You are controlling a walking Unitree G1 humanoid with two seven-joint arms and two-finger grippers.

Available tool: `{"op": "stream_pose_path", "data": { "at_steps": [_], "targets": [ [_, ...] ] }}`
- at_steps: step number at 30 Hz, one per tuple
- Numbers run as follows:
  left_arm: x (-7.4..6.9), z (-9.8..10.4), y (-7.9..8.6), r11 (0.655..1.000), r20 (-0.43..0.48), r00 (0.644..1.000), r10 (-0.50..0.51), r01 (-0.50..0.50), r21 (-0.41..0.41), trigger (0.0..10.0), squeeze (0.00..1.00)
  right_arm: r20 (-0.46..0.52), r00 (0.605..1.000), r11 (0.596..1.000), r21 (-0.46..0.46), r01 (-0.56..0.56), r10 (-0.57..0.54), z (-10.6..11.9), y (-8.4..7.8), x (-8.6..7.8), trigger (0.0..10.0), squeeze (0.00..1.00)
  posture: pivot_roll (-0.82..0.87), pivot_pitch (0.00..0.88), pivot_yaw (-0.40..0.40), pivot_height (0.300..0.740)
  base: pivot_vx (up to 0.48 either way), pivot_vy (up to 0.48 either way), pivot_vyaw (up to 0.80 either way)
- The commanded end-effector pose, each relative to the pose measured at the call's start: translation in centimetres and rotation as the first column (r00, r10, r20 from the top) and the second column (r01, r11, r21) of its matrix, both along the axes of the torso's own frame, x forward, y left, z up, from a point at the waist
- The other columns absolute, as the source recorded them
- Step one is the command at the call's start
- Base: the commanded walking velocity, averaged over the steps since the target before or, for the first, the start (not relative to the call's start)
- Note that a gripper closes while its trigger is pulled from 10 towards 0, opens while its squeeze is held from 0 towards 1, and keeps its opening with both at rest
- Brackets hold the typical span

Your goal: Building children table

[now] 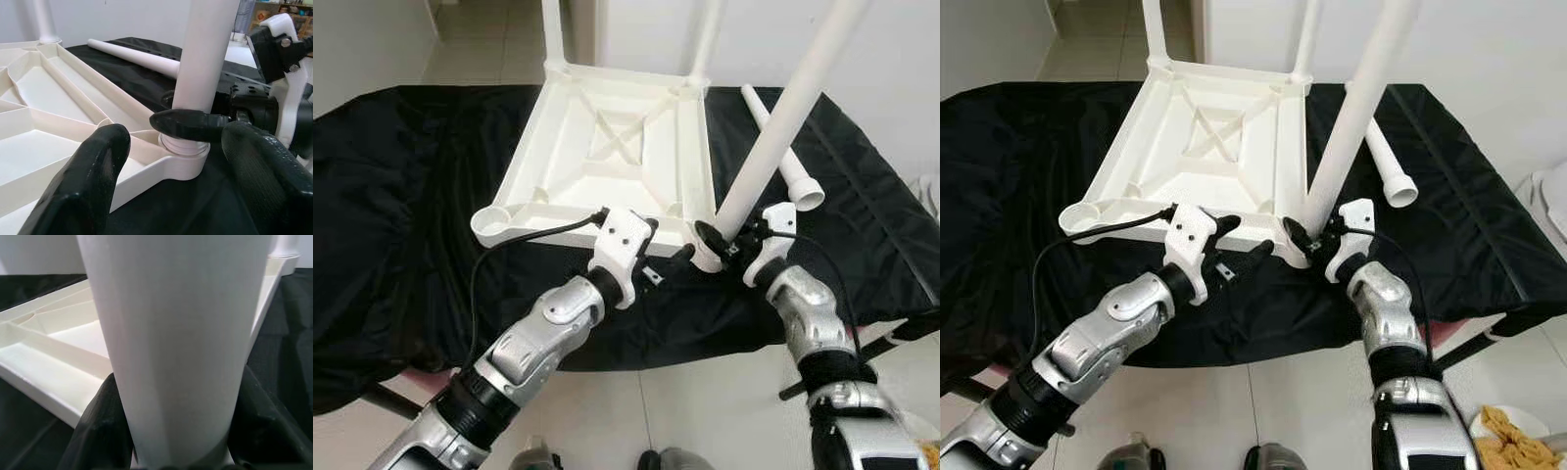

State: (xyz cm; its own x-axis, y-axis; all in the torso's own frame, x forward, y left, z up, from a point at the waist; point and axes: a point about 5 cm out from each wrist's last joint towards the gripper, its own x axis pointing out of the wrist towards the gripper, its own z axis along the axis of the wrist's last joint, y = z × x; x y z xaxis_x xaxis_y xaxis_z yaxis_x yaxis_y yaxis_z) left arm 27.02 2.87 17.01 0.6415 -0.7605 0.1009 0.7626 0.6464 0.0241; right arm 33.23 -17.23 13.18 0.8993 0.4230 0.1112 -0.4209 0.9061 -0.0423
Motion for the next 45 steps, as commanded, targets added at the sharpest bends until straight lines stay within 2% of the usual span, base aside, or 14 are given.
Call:
{"op": "stream_pose_path", "data": {
  "at_steps": [1, 6, 7, 11, 12, 13, 17, 21, 28, 29, 30, 31, 36, 45],
  "targets": [
    [-1.3, 0.1, -0.7, 0.965, 0.021, 0.965, -0.261, 0.26, 0.029, 10.0, 0.0, -0.009, 0.998, 0.998, 0.031, 0.056, -0.056, 0.0, 0.5, -0.2, 10.0, 0.0, -0.01, 0.063, -0.027, 0.74, 0.0, 0.0, 0.0],
    [-1.3, 0.0, -0.7, 0.964, 0.019, 0.964, -0.263, 0.263, 0.03, 10.0, 0.0, 0.0, 0.995, 0.993, 0.067, 0.096, -0.096, 0.3, 1.2, -0.6, 10.0, 0.0, -0.01, 0.061, -0.026, 0.74, 0.0, 0.0, 0.0],
    [-1.4, 0.0, -0.8, 0.963, 0.017, 0.963, -0.268, 0.267, 0.03, 10.0, 0.0, -0.001, 0.981, 0.974, 0.121, 0.193, -0.195, 0.8, 2.0, -1.0, 10.0, 0.0, -0.01, 0.06, -0.026, 0.74, 0.0, 0.0, 0.0],
    [-1.5, -0.1, -0.9, 0.962, 0.017, 0.963, -0.27, 0.27, 0.03, 10.0, 0.0, -0.02, 0.957, 0.945, 0.148, 0.291, -0.291, 0.9, 2.2, -1.3, 10.0, 0.0, -0.01, 0.058, -0.027, 0.74, 0.0, 0.0, 0.0],
    [-1.5, -0.1, -0.9, 0.962, 0.017, 0.962, -0.271, 0.271, 0.03, 10.0, 0.0, -0.034, 0.934, 0.921, 0.159, 0.356, -0.355, 0.9, 2.1, -1.4, 10.0, 0.0, -0.01, 0.056, -0.03, 0.74, 0.0, 0.0, 0.0],
    [-1.5, -0.1, -0.9, 0.962, 0.017, 0.962, -0.271, 0.271, 0.03, 10.0, 0.0, -0.034, 0.934, 0.921, 0.159, 0.356, -0.355, 0.9, 2.1, -1.4, 10.0, 0.0, -0.01, 0.056, -0.03, 0.74, 0.0, 0.0, 0.0],
    [-1.5, -0.1, -1.0, 0.962, 0.016, 0.962, -0.271, 0.271, 0.028, 10.0, 0.0, -0.075, 0.846, 0.828, 0.175, 0.532, -0.528, 0.7, 1.9, -2.1, 10.0, 0.0, 0.0, 0.048, -0.038, 0.74, 0.0, 0.0, 0.0],
    [-1.5, -0.2, -1.0, 0.963, 0.016, 0.963, -0.269, 0.268, 0.029, 10.0, 0.0, -0.094, 0.825, 0.807, 0.173, 0.565, -0.557, 0.7, 2.5, -2.5, 10.0, 0.0, 0.0, 0.044, -0.043, 0.74, 0.0, 0.0, 0.0],
    [-1.6, -0.2, -1.0, 0.964, 0.016, 0.964, -0.266, 0.266, 0.028, 10.0, 0.0, -0.111, 0.824, 0.808, 0.163, 0.566, -0.555, 0.9, 3.1, -2.6, 10.0, 0.0, 0.0, 0.038, -0.044, 0.74, 0.0, 0.0, 0.0],
    [-1.6, -0.2, -1.0, 0.963, 0.016, 0.964, -0.267, 0.266, 0.029, 10.0, 0.0, -0.114, 0.825, 0.809, 0.159, 0.566, -0.554, 0.8, 3.1, -2.6, 10.0, 0.61, 0.0, 0.037, -0.045, 0.74, 0.0, 0.0, 0.0],
    [-1.6, -0.2, -1.0, 0.963, 0.016, 0.964, -0.267, 0.266, 0.03, 10.0, 0.0, -0.116, 0.825, 0.81, 0.157, 0.565, -0.552, 0.8, 3.1, -2.6, 10.0, 0.61, 0.0, 0.037, -0.045, 0.74, 0.0, 0.0, 0.0],
    [-1.5, -0.2, -1.0, 0.964, 0.017, 0.964, -0.266, 0.266, 0.03, 10.0, 0.0, -0.116, 0.836, 0.82, 0.161, 0.549, -0.537, 0.8, 3.2, -2.6, 10.0, 1.0, 0.0, 0.037, -0.045, 0.74, 0.0, 0.0, 0.0],
    [-1.6, -0.2, -1.0, 0.963, 0.017, 0.963, -0.267, 0.267, 0.029, 10.0, 0.0, -0.119, 0.853, 0.837, 0.165, 0.521, -0.508, 0.7, 3.2, -2.8, 10.0, 1.0, 0.0, 0.04, -0.044, 0.74, 0.0, 0.0, 0.0],
    [-1.5, -0.2, -1.1, 0.963, 0.017, 0.963, -0.268, 0.268, 0.027, 10.0, 0.0, -0.089, 0.909, 0.901, 0.125, 0.416, -0.407, 0.5, 1.9, -2.4, 10.0, 1.0, -0.01, 0.044, -0.042, 0.74, 0.0, 0.0, 0.0]
  ]
}}
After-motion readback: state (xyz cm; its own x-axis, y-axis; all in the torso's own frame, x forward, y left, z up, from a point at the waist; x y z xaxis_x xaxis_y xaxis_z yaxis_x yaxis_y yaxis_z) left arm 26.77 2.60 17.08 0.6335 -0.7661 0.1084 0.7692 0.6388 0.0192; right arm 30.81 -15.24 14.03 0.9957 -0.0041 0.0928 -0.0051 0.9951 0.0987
